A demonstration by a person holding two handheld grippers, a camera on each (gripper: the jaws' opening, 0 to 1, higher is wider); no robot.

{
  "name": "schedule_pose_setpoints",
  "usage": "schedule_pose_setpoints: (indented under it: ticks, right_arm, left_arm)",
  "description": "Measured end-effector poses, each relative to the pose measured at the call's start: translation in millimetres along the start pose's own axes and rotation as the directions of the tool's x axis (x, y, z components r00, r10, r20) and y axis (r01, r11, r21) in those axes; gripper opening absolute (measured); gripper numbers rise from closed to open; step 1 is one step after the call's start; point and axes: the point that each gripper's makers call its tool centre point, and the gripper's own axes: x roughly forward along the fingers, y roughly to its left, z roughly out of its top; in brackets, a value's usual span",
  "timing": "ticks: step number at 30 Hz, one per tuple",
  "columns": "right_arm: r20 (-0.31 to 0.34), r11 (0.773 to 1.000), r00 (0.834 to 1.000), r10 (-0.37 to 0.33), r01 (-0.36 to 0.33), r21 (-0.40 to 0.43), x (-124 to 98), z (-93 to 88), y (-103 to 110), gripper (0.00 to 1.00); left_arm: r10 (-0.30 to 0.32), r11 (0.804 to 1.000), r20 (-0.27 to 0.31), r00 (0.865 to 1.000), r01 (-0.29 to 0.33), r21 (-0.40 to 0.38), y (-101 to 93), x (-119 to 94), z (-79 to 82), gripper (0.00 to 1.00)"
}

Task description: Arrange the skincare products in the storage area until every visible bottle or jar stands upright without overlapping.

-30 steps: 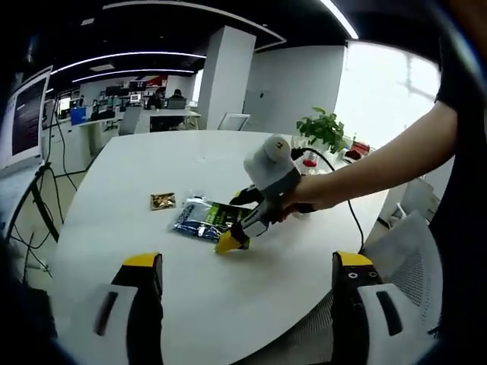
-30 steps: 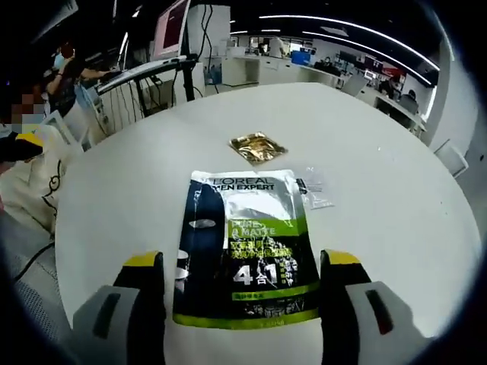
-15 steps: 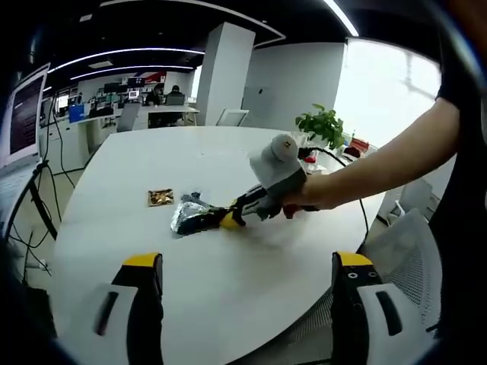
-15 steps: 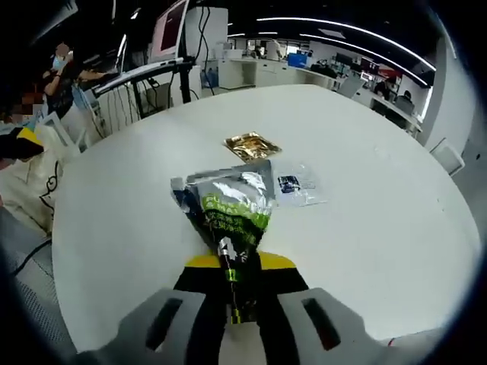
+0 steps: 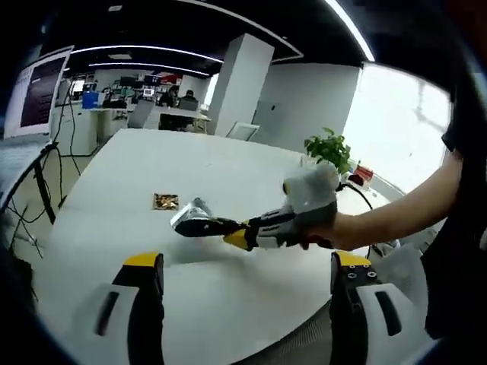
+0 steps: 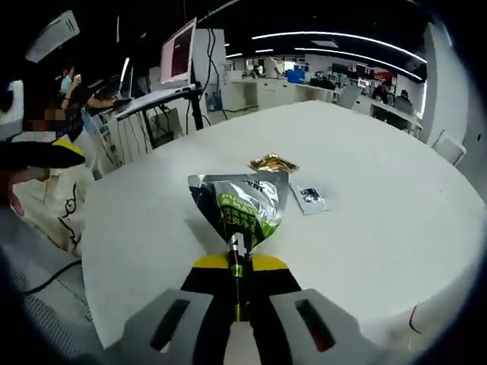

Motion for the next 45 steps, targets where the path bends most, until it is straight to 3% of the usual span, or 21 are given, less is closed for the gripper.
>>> schedule_pose_setpoints:
  ticks: [3, 8, 16, 18, 20, 24, 30, 31, 33, 35, 40, 45]
  right_arm:
    - [0.094, 0.999, 0.995, 0.039, -0.042, 0.024, -19, 23.8, 22, 0.06]
    - [0.161, 0.997, 0.984, 0.076, -0.079, 0.015, -48, 48.0, 51, 0.06]
    - [0.223, 0.989, 0.965, 0.137, -0.145, 0.018, -75, 62.6, 85, 0.06]
    - [0.225, 0.988, 0.963, 0.146, -0.154, 0.019, -79, 61.8, 90, 0.06]
    - [0.240, 0.986, 0.958, 0.156, -0.164, 0.011, -86, 63.4, 98, 0.06]
    - [0.249, 0.986, 0.955, 0.163, -0.164, -0.017, -95, 63.2, 109, 0.06]
    - [0.287, 0.987, 0.944, 0.161, -0.155, -0.045, -107, 68.7, 115, 0.06]
    - [0.281, 0.986, 0.946, 0.164, -0.154, -0.056, -107, 67.5, 116, 0.07]
    - [0.291, 0.987, 0.944, 0.157, -0.142, -0.072, -109, 69.6, 116, 0.09]
    - [0.290, 0.984, 0.945, 0.155, -0.120, -0.134, -111, 71.9, 117, 0.15]
    - [0.298, 0.981, 0.939, 0.171, -0.136, -0.135, -119, 79.3, 119, 0.34]
    - [0.314, 0.978, 0.928, 0.203, -0.180, -0.101, -128, 82.8, 117, 0.42]
  left_arm:
    - [-0.008, 0.997, 0.054, 0.999, 0.011, -0.071, -4.4, -1, 9.4, 0.85]
    - [-0.019, 0.989, 0.103, 0.994, 0.034, -0.145, -9.4, -3, 17.0, 0.85]
    - [-0.015, 0.976, 0.169, 0.985, 0.051, -0.210, -8.1, -12, 31.6, 0.83]
    - [-0.012, 0.967, 0.208, 0.978, 0.064, -0.245, -5.7, -16, 39.0, 0.81]
    - [-0.011, 0.957, 0.248, 0.969, 0.082, -0.278, -4.5, -18, 45.9, 0.76]
    - [0.007, 0.955, 0.265, 0.964, 0.072, -0.288, 3.3, -23, 50.0, 0.63]
    - [-0.008, 0.950, 0.291, 0.957, 0.098, -0.296, -3.8, -25, 53.4, 0.28]
    - [-0.033, 0.955, 0.327, 0.945, 0.127, -0.268, -9.2, -26, 59.8, 0.25]
    - [-0.009, 0.946, 0.328, 0.944, 0.114, -0.302, -9.9, -26, 59.6, 0.22]
    - [-0.025, 0.935, 0.337, 0.941, 0.141, -0.326, -14.4, -28, 62.8, 0.19]
    - [-0.059, 0.921, 0.350, 0.935, 0.187, -0.343, -18.0, -34, 71.1, 0.10]
    - [-0.105, 0.910, 0.336, 0.936, 0.227, -0.347, -29.4, -33, 74.1, 0.06]
